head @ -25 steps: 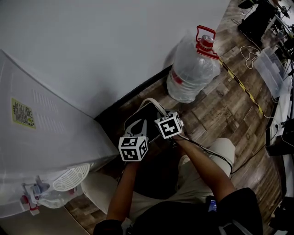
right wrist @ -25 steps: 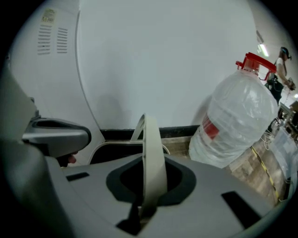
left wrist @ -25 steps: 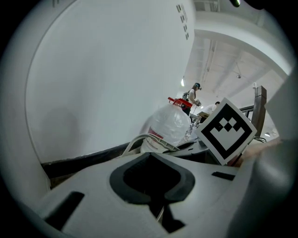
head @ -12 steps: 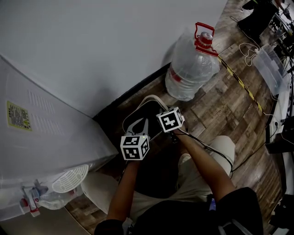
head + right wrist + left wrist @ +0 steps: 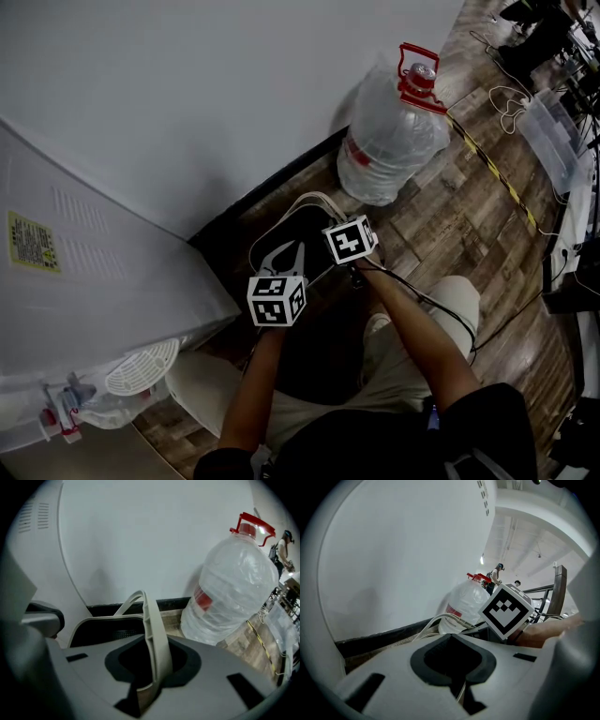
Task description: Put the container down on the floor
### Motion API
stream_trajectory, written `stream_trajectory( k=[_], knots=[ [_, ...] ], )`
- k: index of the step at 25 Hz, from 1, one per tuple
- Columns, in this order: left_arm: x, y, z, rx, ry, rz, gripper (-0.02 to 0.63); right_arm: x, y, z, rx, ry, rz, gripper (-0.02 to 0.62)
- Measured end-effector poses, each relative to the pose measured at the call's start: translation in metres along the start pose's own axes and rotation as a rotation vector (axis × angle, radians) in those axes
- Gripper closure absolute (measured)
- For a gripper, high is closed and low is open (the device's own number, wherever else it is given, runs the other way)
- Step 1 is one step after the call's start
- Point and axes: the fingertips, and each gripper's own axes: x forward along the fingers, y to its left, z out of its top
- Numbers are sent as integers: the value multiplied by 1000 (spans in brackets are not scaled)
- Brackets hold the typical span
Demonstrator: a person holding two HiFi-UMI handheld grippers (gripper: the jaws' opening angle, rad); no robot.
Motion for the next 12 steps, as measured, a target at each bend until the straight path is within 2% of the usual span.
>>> stream_trajectory(
  k=[3,12],
  knots=[
    [3,0,-2,-7,6,-5,589,5,-1,-2,-1,4,9,499],
    [11,-9,-10,-20,23,-25,589,16,-10,-13,-6,34,-4,469]
  ],
)
